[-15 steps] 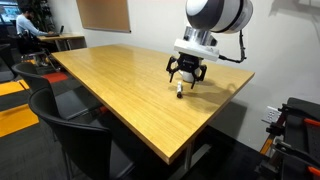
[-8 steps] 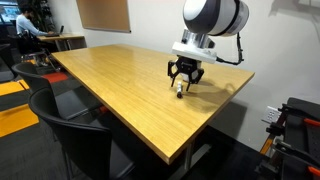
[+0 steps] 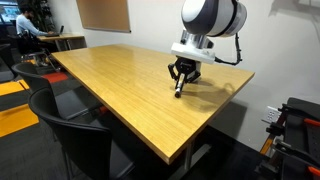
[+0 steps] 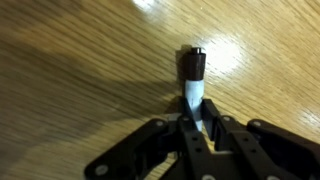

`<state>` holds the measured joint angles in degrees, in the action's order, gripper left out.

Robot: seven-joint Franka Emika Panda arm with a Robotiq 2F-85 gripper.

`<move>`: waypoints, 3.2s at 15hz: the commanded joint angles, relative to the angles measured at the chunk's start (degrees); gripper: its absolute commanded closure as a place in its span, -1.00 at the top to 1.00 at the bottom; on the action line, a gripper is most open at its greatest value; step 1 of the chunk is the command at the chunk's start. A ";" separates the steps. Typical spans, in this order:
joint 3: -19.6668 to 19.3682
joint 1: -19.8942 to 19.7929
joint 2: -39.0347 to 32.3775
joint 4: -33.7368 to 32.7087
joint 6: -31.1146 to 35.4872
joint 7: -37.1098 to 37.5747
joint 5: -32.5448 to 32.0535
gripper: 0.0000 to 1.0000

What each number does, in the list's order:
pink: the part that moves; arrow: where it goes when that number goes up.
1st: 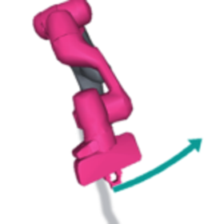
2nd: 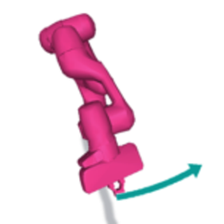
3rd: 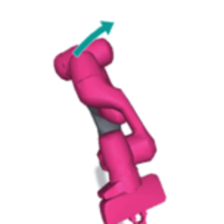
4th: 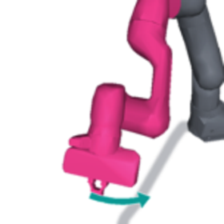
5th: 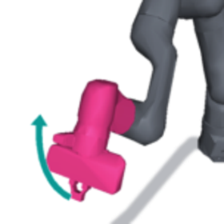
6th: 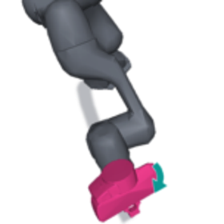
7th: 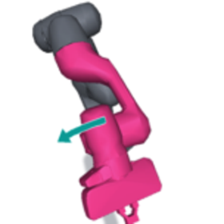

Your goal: Put the marker in the cup

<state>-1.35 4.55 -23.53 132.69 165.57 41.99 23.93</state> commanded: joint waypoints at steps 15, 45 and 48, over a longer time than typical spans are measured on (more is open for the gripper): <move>-16.27 20.79 8.09 3.98 2.34 26.08 -25.71 -0.91; -1.76 7.59 23.22 0.93 -36.09 90.25 -90.80 -0.91; -0.05 4.44 22.85 1.13 -37.47 91.80 -91.13 -0.91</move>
<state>-3.85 12.19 -2.09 132.39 130.30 130.46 -65.41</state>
